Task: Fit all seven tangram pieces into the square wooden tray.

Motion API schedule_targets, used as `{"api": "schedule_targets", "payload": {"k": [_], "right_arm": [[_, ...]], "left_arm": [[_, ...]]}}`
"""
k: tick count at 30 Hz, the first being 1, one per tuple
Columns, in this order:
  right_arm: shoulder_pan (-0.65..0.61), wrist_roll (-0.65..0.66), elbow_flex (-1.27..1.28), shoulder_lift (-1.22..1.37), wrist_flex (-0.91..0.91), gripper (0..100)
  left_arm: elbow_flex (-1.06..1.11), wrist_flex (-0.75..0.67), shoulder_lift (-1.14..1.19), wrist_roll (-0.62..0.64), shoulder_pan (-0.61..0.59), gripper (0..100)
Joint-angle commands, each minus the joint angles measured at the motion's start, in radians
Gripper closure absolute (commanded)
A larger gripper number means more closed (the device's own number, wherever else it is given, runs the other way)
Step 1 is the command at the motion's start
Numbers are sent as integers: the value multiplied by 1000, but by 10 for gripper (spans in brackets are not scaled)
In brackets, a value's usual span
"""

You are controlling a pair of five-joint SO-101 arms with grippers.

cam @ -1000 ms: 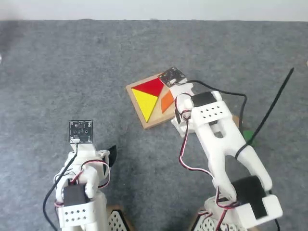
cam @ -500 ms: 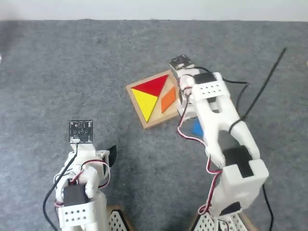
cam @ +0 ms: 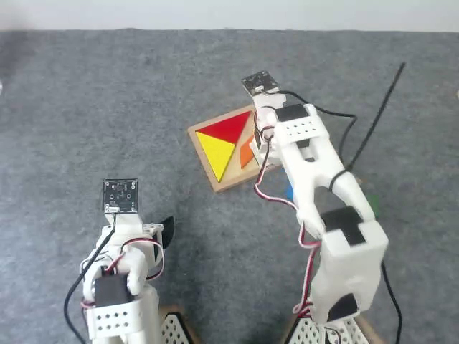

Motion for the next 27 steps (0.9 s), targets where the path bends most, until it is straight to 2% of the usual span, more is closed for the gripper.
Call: {"api": "schedule_targets", "payload": {"k": [1,9,19,21,25,27], "right_arm": [[5,-2,-150,58,-16,921],[35,40,-308,197,36,816],[33,69,-304,260,73,831],[25,74,-304,288,117,864],[16,74,-311,306,193,993],[16,74,-322,306,243,986]], "left_arm": [[-22,5,-21,8,0,729],[-22,5,-21,8,0,729],[-22,5,-21,8,0,729],[-22,5,-21,8,0,729],[-22,5,-21,8,0,729],[-22,5,-21,8,0,729]]}}
